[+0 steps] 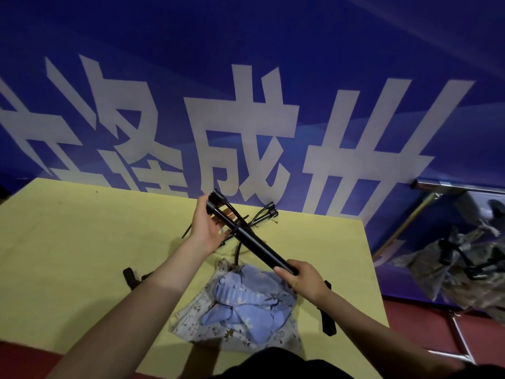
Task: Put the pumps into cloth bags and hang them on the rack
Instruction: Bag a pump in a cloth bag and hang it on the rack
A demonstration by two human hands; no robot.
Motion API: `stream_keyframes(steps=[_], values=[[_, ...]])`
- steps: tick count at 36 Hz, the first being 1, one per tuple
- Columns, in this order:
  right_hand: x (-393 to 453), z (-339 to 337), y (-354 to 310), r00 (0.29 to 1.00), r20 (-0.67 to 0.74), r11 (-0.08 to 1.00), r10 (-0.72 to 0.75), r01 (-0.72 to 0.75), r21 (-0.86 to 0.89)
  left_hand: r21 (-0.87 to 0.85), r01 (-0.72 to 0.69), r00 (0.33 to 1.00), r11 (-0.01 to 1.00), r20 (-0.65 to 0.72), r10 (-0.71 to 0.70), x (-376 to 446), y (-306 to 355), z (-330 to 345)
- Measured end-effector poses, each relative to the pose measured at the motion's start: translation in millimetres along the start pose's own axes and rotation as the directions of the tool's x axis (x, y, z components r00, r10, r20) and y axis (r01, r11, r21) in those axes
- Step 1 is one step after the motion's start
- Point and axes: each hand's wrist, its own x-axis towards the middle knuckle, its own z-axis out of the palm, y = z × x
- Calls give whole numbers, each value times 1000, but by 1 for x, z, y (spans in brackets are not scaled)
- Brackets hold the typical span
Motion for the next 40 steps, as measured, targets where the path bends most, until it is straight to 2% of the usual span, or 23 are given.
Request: stream_keyframes(steps=[7, 13, 18, 21, 23, 27, 29, 32, 35, 38, 40], values=[[6, -2, -21, 1000, 18, 999, 6, -6, 38, 17, 14, 1000, 1000, 3, -14, -10, -10, 5], [14, -4, -36, 999, 39, 999, -30, 29, 24, -7, -4, 996, 1000, 84, 5, -18, -19, 3], [17, -4, -43, 995, 84, 997, -59, 54, 58, -102, 20, 992, 995, 122, -7, -17, -15, -3], [18, -6, -53, 992, 115, 992, -52, 38, 119, -161, -21, 988, 987, 145, 45, -15, -16, -5], [21, -6, -61, 992, 125, 974, -8, -21, 227, -97, -56, 983, 994, 172, 72, -17, -22, -3], [23, -8, -81, 980, 199, 918, 28, -104, 383, 188, -76, 978, 979, 206, 36, -25, -35, 11], [26, -8, -86, 975, 219, 883, 39, -136, 449, 163, -76, 987, 984, 154, 50, -23, -36, 18], [35, -6, -92, 981, 116, 866, 155, -192, 461, -60, -38, 998, 997, 39, 40, -21, -30, 26], [39, -9, -93, 972, -104, 903, 209, -151, 403, -215, -30, 999, 976, -24, 26, -20, -24, 27], [40, -16, -84, 951, -290, 980, 108, -53, 191, -259, -27, 999, 966, -29, 20, -19, -17, 22], [41, -17, -82, 962, -271, 999, -20, 30, 33, -270, -35, 999, 962, -37, 26, -20, -13, 18]])
